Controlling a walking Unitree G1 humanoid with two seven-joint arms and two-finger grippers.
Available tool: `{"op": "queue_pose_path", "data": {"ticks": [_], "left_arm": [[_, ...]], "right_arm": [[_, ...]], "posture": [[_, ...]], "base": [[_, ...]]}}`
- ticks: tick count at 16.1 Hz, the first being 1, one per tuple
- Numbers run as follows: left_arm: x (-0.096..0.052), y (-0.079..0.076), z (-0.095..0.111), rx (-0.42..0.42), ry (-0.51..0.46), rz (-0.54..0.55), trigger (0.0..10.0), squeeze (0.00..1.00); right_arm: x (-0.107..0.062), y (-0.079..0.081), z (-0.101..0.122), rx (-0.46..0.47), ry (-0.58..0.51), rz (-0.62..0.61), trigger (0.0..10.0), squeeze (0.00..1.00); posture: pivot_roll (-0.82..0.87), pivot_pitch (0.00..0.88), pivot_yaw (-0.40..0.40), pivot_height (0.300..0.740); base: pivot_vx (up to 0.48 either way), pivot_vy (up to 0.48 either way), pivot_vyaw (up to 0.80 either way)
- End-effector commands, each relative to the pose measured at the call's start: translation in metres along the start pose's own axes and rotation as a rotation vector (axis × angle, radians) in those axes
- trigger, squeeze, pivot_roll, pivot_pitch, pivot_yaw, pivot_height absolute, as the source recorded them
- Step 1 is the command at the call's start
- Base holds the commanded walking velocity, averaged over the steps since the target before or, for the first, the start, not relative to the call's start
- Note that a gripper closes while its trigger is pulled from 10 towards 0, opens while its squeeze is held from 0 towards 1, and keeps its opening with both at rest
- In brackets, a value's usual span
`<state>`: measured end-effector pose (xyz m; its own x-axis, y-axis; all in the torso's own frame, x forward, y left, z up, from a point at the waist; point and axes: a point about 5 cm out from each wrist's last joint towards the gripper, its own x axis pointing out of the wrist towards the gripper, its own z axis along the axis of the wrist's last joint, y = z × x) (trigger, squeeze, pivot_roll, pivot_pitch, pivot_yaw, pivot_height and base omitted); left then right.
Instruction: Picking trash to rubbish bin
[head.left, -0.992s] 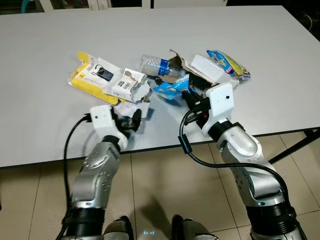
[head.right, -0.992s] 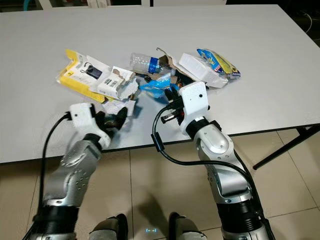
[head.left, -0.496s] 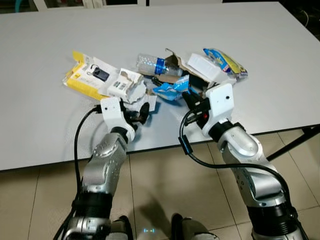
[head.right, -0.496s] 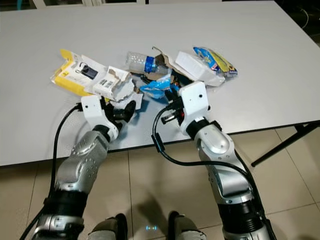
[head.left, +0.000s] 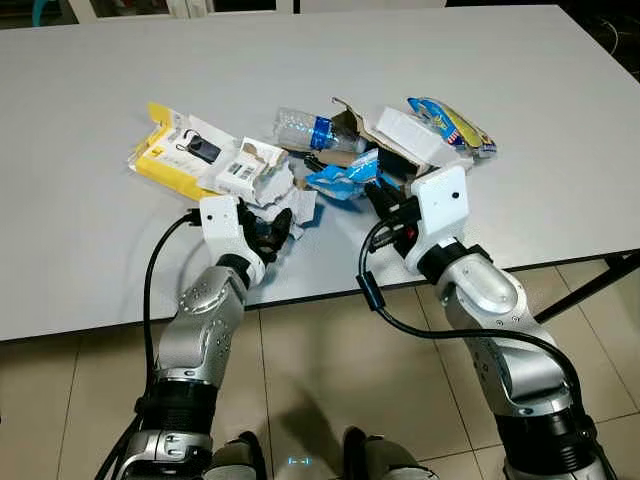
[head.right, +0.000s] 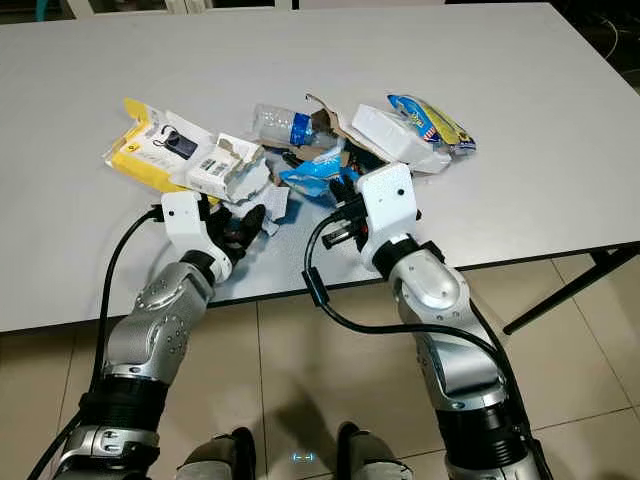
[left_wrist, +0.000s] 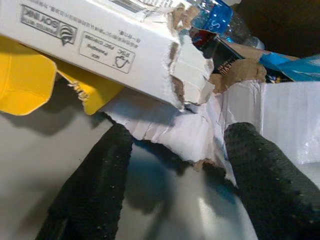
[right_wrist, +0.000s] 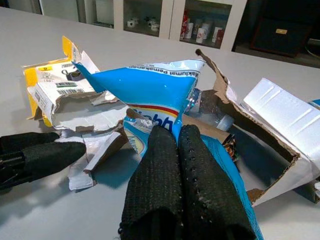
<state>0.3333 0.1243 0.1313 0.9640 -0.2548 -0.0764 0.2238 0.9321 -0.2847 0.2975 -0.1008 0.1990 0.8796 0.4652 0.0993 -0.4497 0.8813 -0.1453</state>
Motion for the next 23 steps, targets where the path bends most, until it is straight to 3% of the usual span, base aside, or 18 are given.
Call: {"op": "queue_pose_path", "data": {"ticks": [1, 11, 14, 18, 21, 22, 23], "left_arm": [[-0.008, 0.004, -0.040, -0.041, 0.170, 0.018, 0.0, 0.00], [-0.010, 0.002, -0.034, -0.040, 0.126, 0.015, 0.0, 0.00], [-0.020, -0.004, -0.021, -0.004, 0.035, 0.033, 0.0, 0.00], [-0.042, -0.013, 0.000, 0.094, -0.110, 0.037, 0.0, 0.00], [-0.045, -0.017, 0.008, 0.138, -0.153, 0.022, 0.0, 0.00], [-0.042, -0.023, 0.014, 0.186, -0.172, -0.011, 4.9, 1.00], [-0.040, -0.027, 0.016, 0.182, -0.172, -0.043, 10.0, 1.00]], "right_arm": [[-0.003, 0.002, 0.000, 0.003, 0.008, 0.002, 10.0, 0.00], [-0.004, 0.001, -0.001, 0.003, 0.009, -0.006, 10.0, 0.00], [-0.004, 0.000, 0.000, 0.002, 0.009, -0.009, 10.0, 0.00], [-0.002, 0.000, -0.001, 0.001, 0.010, -0.005, 10.0, 0.00], [-0.002, 0.000, -0.001, 0.002, 0.009, -0.002, 10.0, 0.00], [-0.001, 0.001, -0.001, 0.001, 0.007, -0.001, 10.0, 0.00], [-0.001, 0.001, -0.001, 0.001, 0.006, -0.002, 10.0, 0.00]], "posture": [[-0.15, 0.254, -0.026, 0.740], [-0.16, 0.257, -0.026, 0.740], [-0.16, 0.257, -0.026, 0.740], [-0.15, 0.258, -0.031, 0.740], [-0.14, 0.256, -0.033, 0.740], [-0.14, 0.256, -0.033, 0.740], [-0.14, 0.256, -0.033, 0.740]], "base": [[0.000, 0.000, 0.00], [0.000, 0.000, 0.00], [0.000, 0.000, 0.00], [0.000, 0.000, 0.00], [0.000, 0.000, 0.00], [0.000, 0.000, 0.00], [0.000, 0.000, 0.00]]}}
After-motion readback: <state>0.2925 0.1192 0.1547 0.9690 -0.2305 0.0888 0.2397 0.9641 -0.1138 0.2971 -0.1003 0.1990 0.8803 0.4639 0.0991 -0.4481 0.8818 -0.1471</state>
